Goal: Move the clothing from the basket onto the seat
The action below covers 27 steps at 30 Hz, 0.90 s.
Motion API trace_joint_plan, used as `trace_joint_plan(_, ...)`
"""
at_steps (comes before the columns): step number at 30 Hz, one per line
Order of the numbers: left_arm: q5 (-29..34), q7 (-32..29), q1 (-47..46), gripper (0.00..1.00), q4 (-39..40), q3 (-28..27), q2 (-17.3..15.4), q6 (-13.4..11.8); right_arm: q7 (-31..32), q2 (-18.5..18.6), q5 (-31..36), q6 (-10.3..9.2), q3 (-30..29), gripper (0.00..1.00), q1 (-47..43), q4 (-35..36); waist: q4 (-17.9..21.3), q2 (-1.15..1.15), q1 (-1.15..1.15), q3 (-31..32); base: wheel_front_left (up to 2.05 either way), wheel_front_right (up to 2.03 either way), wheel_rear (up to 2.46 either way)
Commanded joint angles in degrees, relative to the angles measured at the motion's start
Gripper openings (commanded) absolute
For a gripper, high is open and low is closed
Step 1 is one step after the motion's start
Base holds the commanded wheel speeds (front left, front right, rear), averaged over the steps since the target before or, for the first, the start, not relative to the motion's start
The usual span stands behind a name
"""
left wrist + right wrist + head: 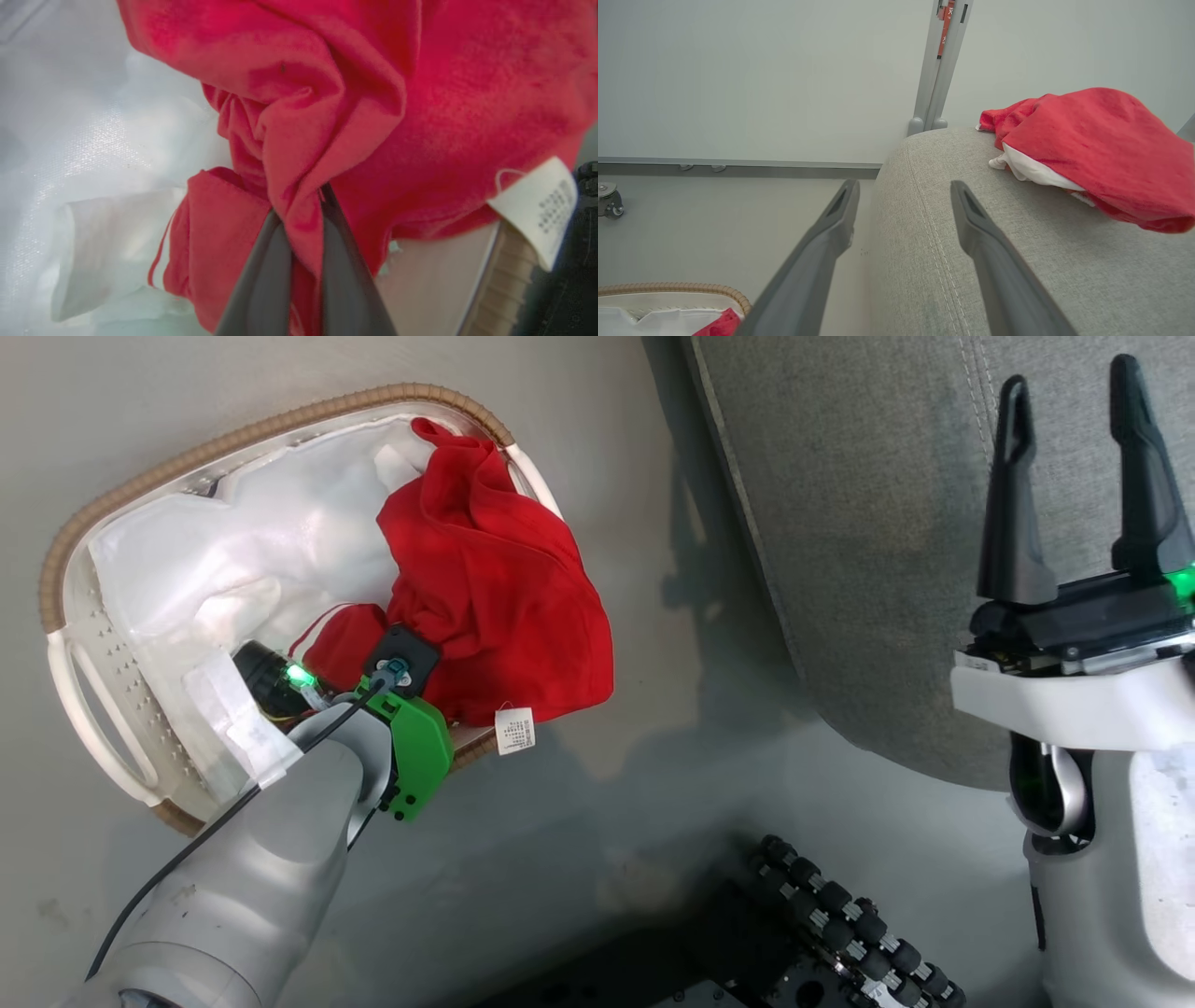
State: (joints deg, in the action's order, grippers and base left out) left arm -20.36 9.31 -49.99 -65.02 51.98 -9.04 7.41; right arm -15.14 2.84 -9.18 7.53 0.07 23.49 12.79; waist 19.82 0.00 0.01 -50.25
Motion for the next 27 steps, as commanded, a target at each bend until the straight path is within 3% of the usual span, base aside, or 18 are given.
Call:
trace_joint_plan(1, -0.41, 1.02, -0.76, 0.0, 0.17, 0.17, -0.27, 0.11, -0.02, 0.12, 0.47, -0.08, 0.28, 1.0, 0.08, -0.39, -1.0, 0.0, -0.01, 1.72, 0.0, 0.0, 0.0)
trace_joint_plan(14, -1.37, 5.81, 2.45, 0.0, 5.78, 2.84, -3.96, 0.11, -0.02, 0.16, 5.54, -0.08, 0.73, 1.0, -3.12, -8.17, -8.4, 0.0, -0.01, 17.0, 0.0, 0.0, 0.0)
trace_joint_plan(27, -2.04, 5.86, 4.86, 0.0, 22.13, 6.25, -10.81, 0.11, -0.02, 0.19, 7.16, -0.08, 2.56, 1.0, -10.0, -17.54, -14.54, 0.0, -0.01, 38.06, 0.0, 0.0, 0.0)
